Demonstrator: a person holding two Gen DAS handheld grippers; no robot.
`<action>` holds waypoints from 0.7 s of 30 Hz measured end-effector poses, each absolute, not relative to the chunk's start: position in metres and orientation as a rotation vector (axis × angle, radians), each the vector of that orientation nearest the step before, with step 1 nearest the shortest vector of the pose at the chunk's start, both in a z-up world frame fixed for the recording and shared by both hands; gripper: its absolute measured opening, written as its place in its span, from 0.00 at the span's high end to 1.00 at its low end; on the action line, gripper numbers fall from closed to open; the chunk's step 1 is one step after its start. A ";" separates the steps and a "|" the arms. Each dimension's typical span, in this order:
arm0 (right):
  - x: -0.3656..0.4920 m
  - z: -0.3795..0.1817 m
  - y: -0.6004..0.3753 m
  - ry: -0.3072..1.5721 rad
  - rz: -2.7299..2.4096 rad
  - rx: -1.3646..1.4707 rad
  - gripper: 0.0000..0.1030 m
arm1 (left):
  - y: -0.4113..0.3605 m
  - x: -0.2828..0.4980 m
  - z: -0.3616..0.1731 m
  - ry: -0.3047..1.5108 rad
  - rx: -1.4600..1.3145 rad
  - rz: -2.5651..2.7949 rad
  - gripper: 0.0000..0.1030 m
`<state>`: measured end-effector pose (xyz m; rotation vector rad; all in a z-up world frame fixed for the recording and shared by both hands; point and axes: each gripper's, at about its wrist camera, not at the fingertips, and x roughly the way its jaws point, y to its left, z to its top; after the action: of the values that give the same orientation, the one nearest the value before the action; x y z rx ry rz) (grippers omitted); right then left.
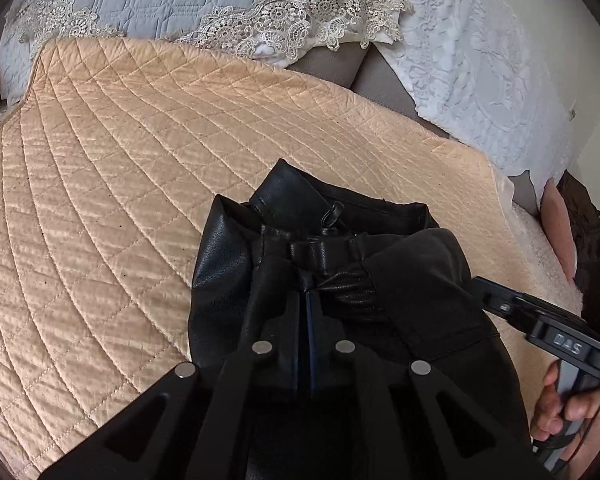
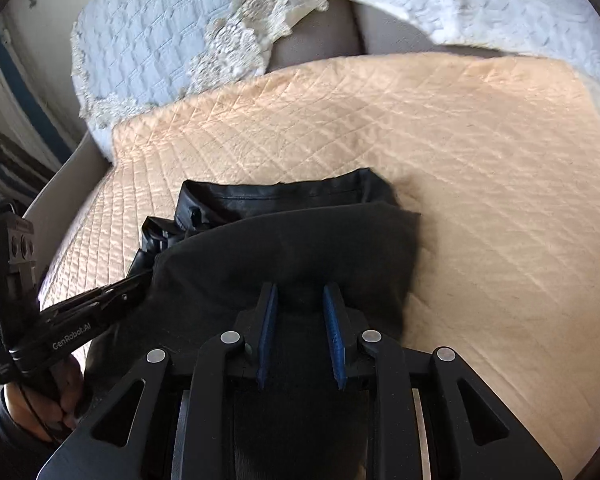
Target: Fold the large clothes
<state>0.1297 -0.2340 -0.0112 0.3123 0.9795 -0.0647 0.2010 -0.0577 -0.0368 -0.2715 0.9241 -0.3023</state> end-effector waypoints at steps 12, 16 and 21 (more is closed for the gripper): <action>0.025 0.020 -0.197 0.892 0.010 0.321 0.76 | -0.044 0.114 0.016 0.809 -0.252 -0.387 0.94; 0.013 0.014 -0.169 0.905 0.080 0.306 0.76 | -0.042 0.065 0.006 0.809 -0.190 -0.380 0.93; 0.021 -0.008 -0.147 0.928 0.073 0.234 0.75 | -0.035 0.055 -0.024 0.844 -0.185 -0.332 0.84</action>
<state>0.0208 -0.1465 -0.0083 0.2340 0.9280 0.0734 0.0549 -0.0353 -0.0239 -0.1845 0.8436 -0.3319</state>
